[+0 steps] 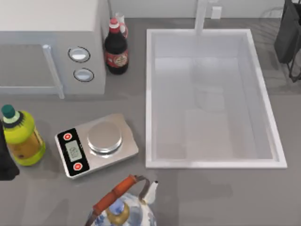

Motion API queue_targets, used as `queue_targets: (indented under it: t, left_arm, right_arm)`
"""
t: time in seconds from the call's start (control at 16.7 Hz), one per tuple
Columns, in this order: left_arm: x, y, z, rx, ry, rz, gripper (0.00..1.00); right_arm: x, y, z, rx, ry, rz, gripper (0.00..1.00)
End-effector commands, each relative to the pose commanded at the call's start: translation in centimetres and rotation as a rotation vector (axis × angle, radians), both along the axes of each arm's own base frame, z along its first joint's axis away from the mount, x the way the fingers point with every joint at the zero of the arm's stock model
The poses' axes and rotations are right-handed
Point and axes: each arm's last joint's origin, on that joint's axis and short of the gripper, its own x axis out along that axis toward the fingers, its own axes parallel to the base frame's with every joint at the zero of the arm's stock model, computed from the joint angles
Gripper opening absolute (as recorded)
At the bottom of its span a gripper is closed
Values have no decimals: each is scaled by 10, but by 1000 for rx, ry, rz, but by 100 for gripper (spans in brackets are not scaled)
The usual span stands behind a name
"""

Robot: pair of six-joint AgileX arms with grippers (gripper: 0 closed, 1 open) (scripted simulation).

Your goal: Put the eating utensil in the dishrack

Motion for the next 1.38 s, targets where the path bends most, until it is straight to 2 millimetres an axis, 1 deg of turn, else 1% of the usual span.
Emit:
queue_targets:
  t: [0.06,0.18,0.3,0.36,0.6,0.78,0.9,0.96,1.08,1.26,1.38]
  left_arm:
    - [0,0,0,0,0,0,100]
    - [0,0,0,0,0,0,100]
    - [0,0,0,0,0,0,100]
    - [0,0,0,0,0,0,100]
    - [0,0,0,0,0,0,100]
    - [0,0,0,0,0,0,100]
    - [0,0,0,0,0,0,100]
    - [0,0,0,0,0,0,100]
    - [0,0,0,0,0,0,100]
    - [0,0,0,0,0,0,100]
    - [0,0,0,0,0,0,100]
  right_arm:
    - [-11,-13,8,-30,-84,-34,0]
    - [-32,-29,20,-96,-214,-84,0]
    - [-47,-36,28,-148,-293,-111,0]
    - [-52,-37,30,-164,-315,-117,0]
    - [-54,-38,31,-172,-325,-120,0]
    - [-50,-39,30,-169,-324,-119,0]
    - [-34,-47,24,-168,-322,-121,0]
    - [-21,-52,18,-167,-320,-123,0]
    - [9,-63,0,-167,-318,-126,0]
    - [61,-73,-41,-174,-324,-127,0]
    - [92,-71,-74,-180,-333,-125,0]
